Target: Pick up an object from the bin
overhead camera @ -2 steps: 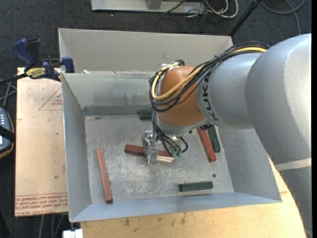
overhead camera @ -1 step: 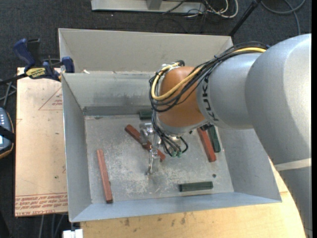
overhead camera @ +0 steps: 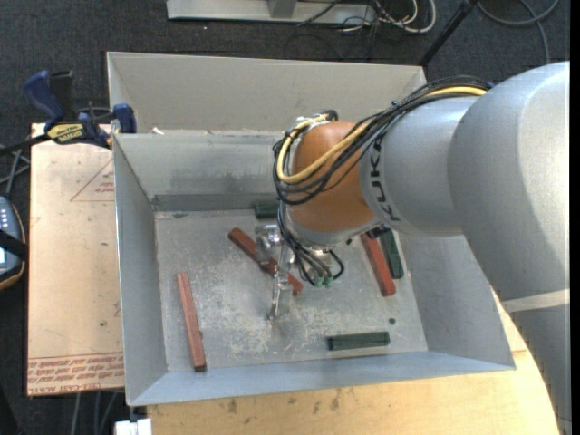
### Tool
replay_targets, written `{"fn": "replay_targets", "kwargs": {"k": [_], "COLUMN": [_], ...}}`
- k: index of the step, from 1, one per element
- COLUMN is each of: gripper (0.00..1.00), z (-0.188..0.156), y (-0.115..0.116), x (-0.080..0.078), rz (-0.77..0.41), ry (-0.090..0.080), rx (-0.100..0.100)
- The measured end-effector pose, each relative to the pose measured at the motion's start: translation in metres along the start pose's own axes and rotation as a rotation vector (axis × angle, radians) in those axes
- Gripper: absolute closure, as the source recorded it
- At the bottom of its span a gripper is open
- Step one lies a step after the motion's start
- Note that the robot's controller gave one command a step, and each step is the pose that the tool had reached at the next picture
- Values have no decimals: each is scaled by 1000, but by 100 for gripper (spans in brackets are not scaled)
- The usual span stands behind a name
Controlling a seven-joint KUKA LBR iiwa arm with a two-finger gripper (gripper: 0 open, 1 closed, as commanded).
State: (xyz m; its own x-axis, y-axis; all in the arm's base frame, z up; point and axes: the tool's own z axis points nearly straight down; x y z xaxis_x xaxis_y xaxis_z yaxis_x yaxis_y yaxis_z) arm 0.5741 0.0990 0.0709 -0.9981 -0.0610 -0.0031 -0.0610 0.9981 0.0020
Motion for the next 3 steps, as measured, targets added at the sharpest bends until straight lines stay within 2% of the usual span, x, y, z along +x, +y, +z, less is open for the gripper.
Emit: {"fn": "replay_targets", "kwargs": {"k": [1,2,3], "gripper": [0,100,100], "z": [0,-1,0], "y": [-38,-16,-16], "x": [-46,-23,-23], "rz": [-25,152,153], "ry": [0,-1,-1], "rx": [0,0,0]}}
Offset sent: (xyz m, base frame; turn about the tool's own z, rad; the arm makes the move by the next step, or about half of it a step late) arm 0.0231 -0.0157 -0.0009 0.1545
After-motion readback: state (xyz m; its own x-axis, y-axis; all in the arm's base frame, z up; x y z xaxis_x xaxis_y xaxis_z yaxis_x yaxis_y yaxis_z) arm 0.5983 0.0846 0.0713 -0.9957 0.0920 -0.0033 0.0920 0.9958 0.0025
